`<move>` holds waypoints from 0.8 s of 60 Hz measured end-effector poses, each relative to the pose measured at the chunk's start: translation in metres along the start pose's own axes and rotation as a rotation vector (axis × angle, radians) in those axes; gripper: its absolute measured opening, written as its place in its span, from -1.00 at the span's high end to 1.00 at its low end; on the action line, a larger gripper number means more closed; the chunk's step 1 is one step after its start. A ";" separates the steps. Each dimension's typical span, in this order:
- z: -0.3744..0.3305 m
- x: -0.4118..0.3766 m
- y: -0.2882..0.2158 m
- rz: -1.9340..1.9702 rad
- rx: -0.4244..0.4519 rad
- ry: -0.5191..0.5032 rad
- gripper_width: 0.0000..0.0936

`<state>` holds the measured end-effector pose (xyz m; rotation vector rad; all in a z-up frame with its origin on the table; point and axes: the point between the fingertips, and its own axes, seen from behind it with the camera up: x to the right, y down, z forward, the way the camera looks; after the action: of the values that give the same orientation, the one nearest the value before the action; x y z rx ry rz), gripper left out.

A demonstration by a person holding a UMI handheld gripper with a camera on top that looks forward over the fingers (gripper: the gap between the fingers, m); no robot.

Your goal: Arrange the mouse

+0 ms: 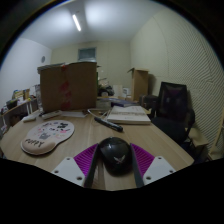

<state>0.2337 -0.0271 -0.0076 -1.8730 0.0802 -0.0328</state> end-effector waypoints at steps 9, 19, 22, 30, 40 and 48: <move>-0.004 0.002 0.002 0.015 0.009 0.090 0.03; -0.026 0.000 -0.018 0.108 0.010 0.144 0.15; -0.040 -0.004 -0.051 0.107 0.069 0.156 0.15; -0.060 -0.075 -0.137 0.101 0.153 0.066 0.15; -0.028 -0.181 -0.173 0.029 0.148 -0.019 0.15; 0.027 -0.229 -0.129 -0.015 0.019 -0.052 0.15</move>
<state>0.0117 0.0530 0.1116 -1.8542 0.0295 0.0045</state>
